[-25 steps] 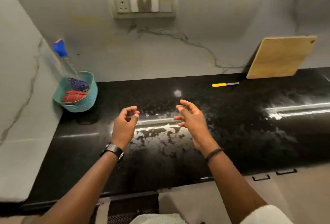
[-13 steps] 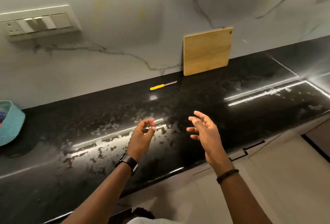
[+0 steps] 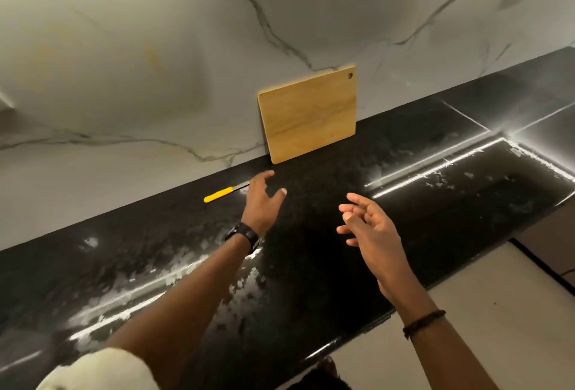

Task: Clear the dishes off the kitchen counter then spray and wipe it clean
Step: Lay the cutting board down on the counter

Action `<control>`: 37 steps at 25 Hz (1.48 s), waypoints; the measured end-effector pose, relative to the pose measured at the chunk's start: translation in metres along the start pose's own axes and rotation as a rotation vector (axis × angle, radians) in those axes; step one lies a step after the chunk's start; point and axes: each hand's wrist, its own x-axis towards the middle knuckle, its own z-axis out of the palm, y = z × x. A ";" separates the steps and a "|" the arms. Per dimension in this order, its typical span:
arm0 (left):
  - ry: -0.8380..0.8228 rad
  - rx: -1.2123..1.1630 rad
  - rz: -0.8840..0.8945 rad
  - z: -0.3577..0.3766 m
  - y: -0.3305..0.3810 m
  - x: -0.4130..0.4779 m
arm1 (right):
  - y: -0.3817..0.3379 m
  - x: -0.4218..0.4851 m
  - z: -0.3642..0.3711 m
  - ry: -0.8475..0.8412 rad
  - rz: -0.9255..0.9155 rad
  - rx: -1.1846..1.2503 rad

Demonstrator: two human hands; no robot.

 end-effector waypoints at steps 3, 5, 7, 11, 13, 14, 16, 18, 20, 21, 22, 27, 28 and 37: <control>0.094 -0.078 -0.112 0.023 0.025 0.097 | -0.010 0.049 -0.021 0.016 0.001 -0.021; 0.138 -0.067 -0.216 0.029 0.025 0.148 | -0.015 0.070 -0.031 0.010 0.014 -0.028; 0.165 -0.108 -0.278 0.038 0.019 0.193 | -0.018 0.095 -0.044 0.013 0.028 -0.039; 0.217 -0.134 -0.319 0.051 0.002 0.235 | -0.014 0.134 -0.068 0.019 0.065 -0.046; 0.295 -0.173 -0.298 0.056 -0.002 0.241 | -0.010 0.146 -0.077 0.022 0.079 -0.053; 0.325 -0.199 -0.260 0.059 0.001 0.239 | -0.010 0.152 -0.082 0.017 0.084 -0.054; 0.361 -0.247 -0.180 0.068 0.012 0.226 | -0.008 0.166 -0.093 0.006 0.091 -0.064; 0.372 -0.307 -0.134 0.078 0.025 0.203 | -0.004 0.181 -0.109 0.000 0.091 -0.100; 0.375 -0.372 -0.123 0.084 0.031 0.170 | 0.003 0.195 -0.129 0.012 0.089 -0.137; 0.367 -0.419 -0.133 0.085 0.033 0.152 | 0.007 0.202 -0.139 0.041 0.087 -0.145; 0.355 -0.473 -0.150 0.087 0.035 0.134 | 0.012 0.211 -0.150 0.072 0.092 -0.146; 0.341 -0.615 -0.320 0.112 0.051 0.054 | 0.038 0.250 -0.199 -0.064 0.207 -0.175; 0.349 -0.644 -0.347 0.120 0.056 0.042 | 0.042 0.254 -0.207 -0.122 0.209 -0.157; 0.173 -0.347 -0.455 0.194 0.069 -0.065 | 0.077 0.276 -0.262 -0.151 0.396 -0.075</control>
